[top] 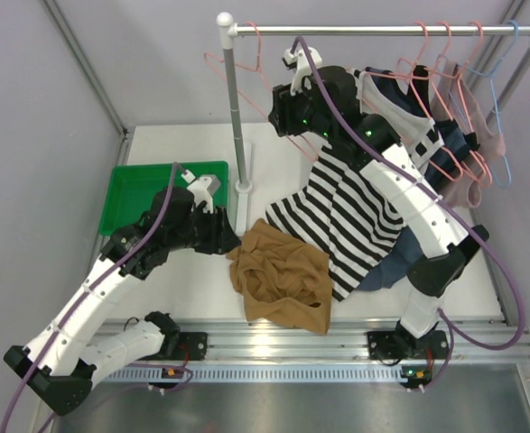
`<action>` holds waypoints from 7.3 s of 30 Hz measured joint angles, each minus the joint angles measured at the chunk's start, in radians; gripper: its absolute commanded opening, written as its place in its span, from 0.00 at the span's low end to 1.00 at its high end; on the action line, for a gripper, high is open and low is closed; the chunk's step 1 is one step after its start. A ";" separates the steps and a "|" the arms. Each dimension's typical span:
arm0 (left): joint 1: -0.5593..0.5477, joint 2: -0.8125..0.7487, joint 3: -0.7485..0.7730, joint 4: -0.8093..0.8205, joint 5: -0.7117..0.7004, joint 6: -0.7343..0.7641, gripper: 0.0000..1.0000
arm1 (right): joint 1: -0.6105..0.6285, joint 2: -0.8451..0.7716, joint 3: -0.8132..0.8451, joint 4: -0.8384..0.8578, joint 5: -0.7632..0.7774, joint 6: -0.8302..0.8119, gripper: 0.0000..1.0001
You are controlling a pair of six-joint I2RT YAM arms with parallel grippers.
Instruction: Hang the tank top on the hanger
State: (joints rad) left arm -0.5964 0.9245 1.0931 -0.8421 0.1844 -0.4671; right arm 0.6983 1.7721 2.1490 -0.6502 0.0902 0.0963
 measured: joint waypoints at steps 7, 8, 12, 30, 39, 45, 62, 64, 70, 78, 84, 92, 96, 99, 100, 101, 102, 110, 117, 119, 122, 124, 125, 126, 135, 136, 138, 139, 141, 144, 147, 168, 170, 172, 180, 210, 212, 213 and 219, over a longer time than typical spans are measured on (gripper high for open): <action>0.000 -0.002 0.000 -0.001 -0.003 0.003 0.49 | 0.000 0.001 0.002 0.007 -0.006 0.001 0.36; 0.000 -0.004 0.000 -0.001 -0.004 0.003 0.49 | 0.000 0.005 0.008 0.007 -0.006 0.001 0.34; 0.000 -0.013 0.000 -0.002 -0.010 0.003 0.49 | 0.000 0.019 0.032 0.006 -0.010 0.001 0.33; 0.000 -0.028 0.000 -0.019 -0.022 0.003 0.49 | 0.000 0.068 0.073 -0.006 -0.024 -0.001 0.08; 0.000 -0.032 0.000 -0.022 -0.022 0.003 0.49 | 0.000 0.068 0.079 -0.005 -0.009 0.002 0.00; 0.000 -0.033 0.000 -0.028 -0.026 0.003 0.49 | 0.000 0.068 0.079 0.000 0.000 0.005 0.00; 0.000 -0.032 0.000 -0.032 -0.026 0.003 0.50 | 0.000 -0.058 -0.002 0.092 0.041 0.013 0.00; 0.000 -0.032 0.000 -0.032 -0.026 0.002 0.51 | 0.000 -0.078 -0.029 0.095 0.043 0.013 0.00; 0.000 -0.032 -0.011 -0.029 -0.030 -0.014 0.51 | 0.000 -0.147 -0.127 0.103 0.043 0.022 0.00; 0.000 -0.031 -0.175 -0.008 -0.034 -0.107 0.50 | 0.002 -0.370 -0.379 0.100 0.008 0.066 0.00; -0.019 -0.032 -0.319 0.028 -0.036 -0.195 0.48 | 0.090 -0.641 -0.632 0.019 -0.032 0.125 0.00; -0.211 0.016 -0.338 0.091 -0.119 -0.303 0.48 | 0.267 -0.962 -0.881 -0.200 -0.032 0.271 0.00; -0.274 0.061 -0.341 0.113 -0.201 -0.348 0.47 | 0.275 -1.059 -0.946 -0.311 -0.035 0.325 0.00; -0.294 0.092 -0.343 0.118 -0.253 -0.370 0.47 | 0.275 -1.098 -0.956 -0.377 -0.041 0.349 0.00; -0.301 0.103 -0.343 0.118 -0.269 -0.375 0.47 | 0.275 -1.104 -0.956 -0.396 -0.043 0.353 0.00; -0.307 0.113 -0.343 0.118 -0.284 -0.378 0.47 | 0.275 -1.110 -0.956 -0.417 -0.048 0.356 0.00; -0.312 0.122 -0.343 0.118 -0.295 -0.381 0.46 | 0.275 -1.115 -0.957 -0.437 -0.053 0.359 0.00; -0.341 0.204 -0.343 0.118 -0.365 -0.399 0.43 | 0.275 -1.123 -1.006 -0.504 -0.127 0.360 0.00; -0.350 0.222 -0.343 0.118 -0.391 -0.400 0.21 | 0.275 -1.106 -1.048 -0.518 -0.212 0.349 0.00; -0.352 0.227 -0.343 0.119 -0.396 -0.401 0.12 | 0.275 -1.099 -1.057 -0.516 -0.238 0.343 0.00; -0.357 0.231 -0.343 0.117 -0.405 -0.398 0.02 | 0.275 -1.086 -1.067 -0.515 -0.270 0.335 0.00; -0.358 0.230 -0.343 0.117 -0.410 -0.397 0.00 | 0.275 -1.080 -1.073 -0.510 -0.285 0.330 0.00; -0.360 0.230 -0.343 0.116 -0.411 -0.395 0.00 | 0.275 -1.076 -1.077 -0.506 -0.297 0.329 0.00; -0.362 0.230 -0.342 0.116 -0.412 -0.395 0.00 | 0.275 -1.072 -1.081 -0.502 -0.304 0.326 0.00; -0.391 0.229 -0.280 0.072 -0.413 -0.372 0.00 | 0.275 -1.016 -1.133 -0.422 -0.394 0.311 0.00; -0.393 0.228 -0.270 0.068 -0.414 -0.370 0.00 | 0.275 -1.012 -1.141 -0.412 -0.401 0.308 0.00; -0.395 0.222 -0.254 0.056 -0.415 -0.365 0.00 | 0.276 -1.000 -1.155 -0.390 -0.415 0.307 0.00; -0.396 0.217 -0.246 0.051 -0.415 -0.362 0.00 | 0.276 -0.996 -1.163 -0.376 -0.419 0.307 0.00; -0.398 0.209 -0.225 0.036 -0.418 -0.353 0.00 | 0.277 -0.989 -1.181 -0.341 -0.426 0.307 0.00; -0.402 0.199 -0.189 0.014 -0.424 -0.338 0.00 | 0.277 -0.987 -1.220 -0.261 -0.433 0.306 0.00; -0.408 0.194 -0.150 -0.009 -0.429 -0.314 0.00 | 0.277 -0.982 -1.268 -0.179 -0.433 0.304 0.00; -0.463 0.190 -0.016 -0.136 -0.542 -0.229 0.00 | 0.325 -0.776 -1.506 0.449 -0.402 0.283 0.00; -0.464 0.185 -0.018 -0.131 -0.547 -0.229 0.00 | 0.334 -0.744 -1.527 0.505 -0.397 0.282 0.00; -0.465 0.166 -0.043 -0.108 -0.550 -0.228 0.00 | 0.344 -0.706 -1.542 0.559 -0.389 0.281 0.00; -0.465 0.130 -0.166 -0.046 -0.576 -0.254 0.37 | 0.375 -0.609 -1.546 0.643 -0.344 0.269 0.00; -0.465 -0.087 -0.468 0.573 -0.589 -0.165 0.41 | 0.414 -0.561 -1.543 0.684 -0.296 0.267 0.00; -0.465 -0.073 -0.470 0.591 -0.594 -0.160 0.31 | 0.415 -0.554 -1.537 0.685 -0.291 0.270 0.00; -0.465 -0.069 -0.476 0.603 -0.595 -0.158 0.26 | 0.416 -0.551 -1.533 0.683 -0.287 0.272 0.00; -0.465 -0.077 -0.505 0.612 -0.623 -0.108 0.00 | 0.428 -0.550 -1.518 0.661 -0.255 0.292 0.00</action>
State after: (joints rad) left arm -1.0611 0.8471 0.5884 -0.2302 -0.4381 -0.5755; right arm 1.1263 1.2224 0.6312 0.0113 -0.1646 0.3885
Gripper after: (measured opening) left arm 0.063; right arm 0.023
